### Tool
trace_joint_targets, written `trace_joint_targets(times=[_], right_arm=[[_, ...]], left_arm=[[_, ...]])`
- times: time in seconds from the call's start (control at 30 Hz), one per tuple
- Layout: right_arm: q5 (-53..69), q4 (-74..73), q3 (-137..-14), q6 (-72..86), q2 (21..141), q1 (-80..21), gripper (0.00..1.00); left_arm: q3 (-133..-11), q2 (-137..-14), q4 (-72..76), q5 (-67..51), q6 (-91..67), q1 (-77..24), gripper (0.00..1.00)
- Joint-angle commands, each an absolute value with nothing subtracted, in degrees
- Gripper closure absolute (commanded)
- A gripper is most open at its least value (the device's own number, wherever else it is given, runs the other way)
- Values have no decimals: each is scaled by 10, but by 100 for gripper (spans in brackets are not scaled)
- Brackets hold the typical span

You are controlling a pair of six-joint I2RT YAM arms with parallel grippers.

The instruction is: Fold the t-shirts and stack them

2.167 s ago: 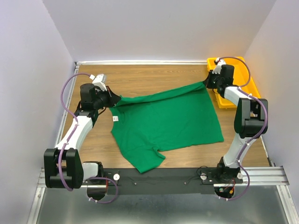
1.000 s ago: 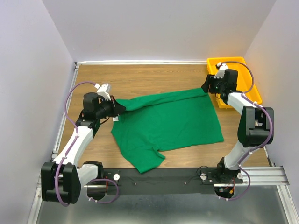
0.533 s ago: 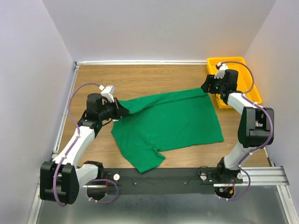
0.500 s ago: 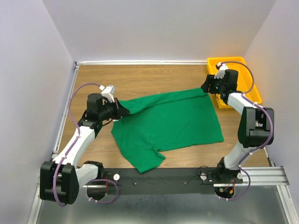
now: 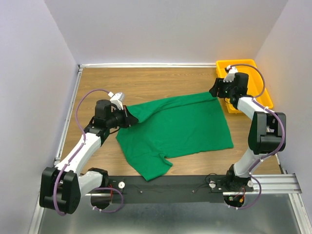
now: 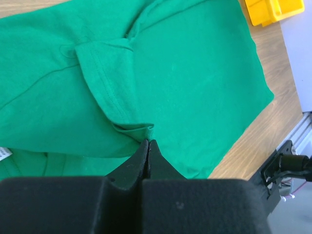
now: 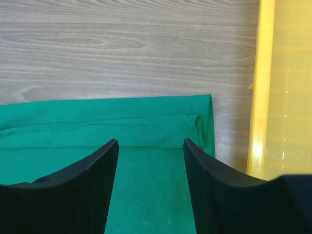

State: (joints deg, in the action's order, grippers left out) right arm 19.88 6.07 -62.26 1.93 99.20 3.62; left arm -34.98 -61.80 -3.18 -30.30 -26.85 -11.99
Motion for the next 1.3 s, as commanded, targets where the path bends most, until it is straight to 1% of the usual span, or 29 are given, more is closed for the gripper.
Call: trace_joint_targets(times=[0.0,0.03,0.07,0.1,0.13,0.17,0.2,0.23,0.27,0.37,0.4,0.43,0.5,0.57,0.6,0.67,0.7,0.73,0.8,1.03,1.27], right_arm=[[214,49,-612,20,973,40,37],[215,48,-613,20,972,40,37],[214,47,-613,20,971,40,37],[215,47,-614,19,970,40,37],[216,46,-615,18,970,40,37],[216,43,-618,19,970,40,37],[218,42,-619,18,970,40,37],[221,41,-620,18,971,40,37],[226,38,-624,18,973,40,37],[241,17,-630,8,976,40,37],[265,6,-641,-15,979,40,37],[278,2,-649,-25,983,40,37],[308,-64,-669,-55,1003,40,37],[326,-130,-718,-62,1039,40,40],[319,-147,-735,-57,1050,40,41],[267,-181,-771,-31,1077,40,52],[240,-186,-778,-31,1084,40,55],[207,-188,-782,-22,1087,40,55],[179,-189,-795,-12,1102,40,55],[114,-214,-866,-23,1170,37,54],[96,-218,-897,-33,1206,35,54]], left_arm=[[-346,-614,-59,-297,-277,-142,100],[-347,-622,-70,-299,-278,-162,100],[-349,-627,-96,-318,-277,-176,93],[-357,-634,-114,-315,-279,-190,75],[-366,-645,-136,-308,-277,-205,62],[-371,-644,-164,-294,-280,-218,45],[-383,-640,-177,-279,-284,-219,25],[-392,-622,-189,-263,-286,-220,18],[-417,-599,-207,-211,-287,-220,13],[-450,-571,-220,-102,-295,-218,8],[-459,-563,-214,-91,-297,-219,6],[-458,-563,-205,-89,-297,-217,5],[-456,-573,-178,-98,-299,-215,5],[-456,-605,-165,-108,-303,-214,5],[-454,-617,-160,-111,-307,-214,5],[-448,-642,-138,-121,-317,-214,7],[-448,-648,-130,-124,-321,-214,7],[-445,-654,-122,-125,-328,-214,7],[-439,-651,-105,-127,-334,-214,7],[-421,-643,-96,-125,-338,-214,7],[-397,-629,-89,-128,-346,-214,7]])
